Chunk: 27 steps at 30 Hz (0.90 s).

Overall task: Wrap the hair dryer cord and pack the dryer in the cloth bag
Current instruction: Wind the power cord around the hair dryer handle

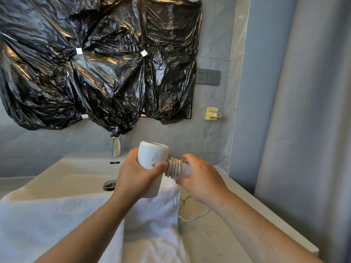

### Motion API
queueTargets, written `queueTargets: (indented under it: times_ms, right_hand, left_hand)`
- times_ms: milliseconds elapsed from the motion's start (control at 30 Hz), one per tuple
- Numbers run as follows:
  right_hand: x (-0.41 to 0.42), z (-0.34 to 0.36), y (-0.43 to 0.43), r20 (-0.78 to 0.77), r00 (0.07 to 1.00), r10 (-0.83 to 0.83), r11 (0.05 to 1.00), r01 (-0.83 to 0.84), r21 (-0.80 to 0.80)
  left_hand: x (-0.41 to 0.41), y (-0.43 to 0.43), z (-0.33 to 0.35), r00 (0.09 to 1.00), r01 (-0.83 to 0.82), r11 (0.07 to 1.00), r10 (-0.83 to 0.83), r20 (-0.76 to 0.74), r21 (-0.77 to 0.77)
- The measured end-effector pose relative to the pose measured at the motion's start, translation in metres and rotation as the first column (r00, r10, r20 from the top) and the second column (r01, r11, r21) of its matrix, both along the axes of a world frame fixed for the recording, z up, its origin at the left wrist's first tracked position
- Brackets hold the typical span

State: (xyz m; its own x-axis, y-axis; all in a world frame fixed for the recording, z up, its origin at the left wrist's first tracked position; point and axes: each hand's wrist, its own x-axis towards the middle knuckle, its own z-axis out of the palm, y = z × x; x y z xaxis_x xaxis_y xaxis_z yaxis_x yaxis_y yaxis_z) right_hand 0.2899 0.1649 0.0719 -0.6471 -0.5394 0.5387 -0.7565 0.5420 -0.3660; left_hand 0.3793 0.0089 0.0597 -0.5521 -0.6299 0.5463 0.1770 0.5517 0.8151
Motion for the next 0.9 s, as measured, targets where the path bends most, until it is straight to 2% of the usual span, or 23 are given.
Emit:
queueTargets:
  times_ms: [167, 233, 300, 333, 367, 400, 467, 500, 633, 667, 800, 900]
  right_hand:
    - [-0.006, 0.000, 0.004, -0.087, 0.996, -0.017, 1.000, 0.016, -0.019]
    - [-0.005, -0.002, 0.006, -0.154, 0.988, -0.004, 1.000, 0.005, 0.007]
    - [-0.005, -0.005, 0.007, -0.231, 0.973, 0.016, 1.000, -0.013, 0.011]
    - [-0.006, -0.006, 0.008, -0.276, 0.961, 0.019, 1.000, -0.016, 0.013]
    - [-0.007, -0.007, 0.007, -0.336, 0.941, 0.027, 1.000, -0.023, 0.017]
    - [-0.008, -0.008, 0.007, -0.400, 0.916, 0.036, 0.999, -0.025, 0.033]
    - [-0.012, -0.009, 0.007, -0.485, 0.873, 0.052, 0.997, -0.019, 0.073]
    - [-0.013, -0.010, 0.008, -0.507, 0.861, 0.053, 0.997, -0.013, 0.082]
    - [-0.014, -0.011, 0.007, -0.559, 0.827, 0.058, 0.996, -0.007, 0.094]
    - [-0.013, -0.012, 0.006, -0.573, 0.817, 0.065, 0.994, -0.004, 0.108]
    - [-0.010, -0.010, 0.007, -0.579, 0.810, 0.096, 0.992, -0.029, 0.124]
    - [-0.007, -0.004, 0.009, -0.489, 0.858, 0.159, 0.983, -0.089, 0.162]
  left_hand:
    - [0.000, 0.006, -0.003, 1.000, -0.005, 1.000, 0.005, 0.003, -0.009]
    - [0.000, 0.006, -0.007, 0.997, -0.062, 0.990, 0.067, 0.033, -0.127]
    - [0.001, 0.006, -0.011, 0.987, -0.152, 0.936, 0.162, 0.004, -0.318]
    - [0.003, 0.005, -0.010, 0.978, -0.205, 0.870, 0.200, -0.059, -0.448]
    - [0.004, 0.003, -0.010, 0.965, -0.262, 0.766, 0.226, -0.136, -0.588]
    - [0.004, 0.001, -0.007, 0.953, -0.300, 0.633, 0.236, -0.191, -0.714]
    - [0.002, -0.001, -0.002, 0.945, -0.287, 0.374, 0.262, -0.197, -0.882]
    - [0.002, 0.000, 0.001, 0.944, -0.245, 0.292, 0.288, -0.160, -0.924]
    - [-0.003, 0.006, 0.010, 0.899, -0.067, 0.112, 0.437, -0.012, -0.991]
    - [-0.005, 0.007, 0.011, 0.890, -0.034, 0.097, 0.455, 0.014, -0.995]
    - [-0.011, 0.012, 0.014, 0.876, 0.071, 0.139, 0.466, 0.129, -0.988]
    - [-0.013, 0.012, 0.013, 0.901, 0.040, 0.161, 0.420, 0.105, -0.986]
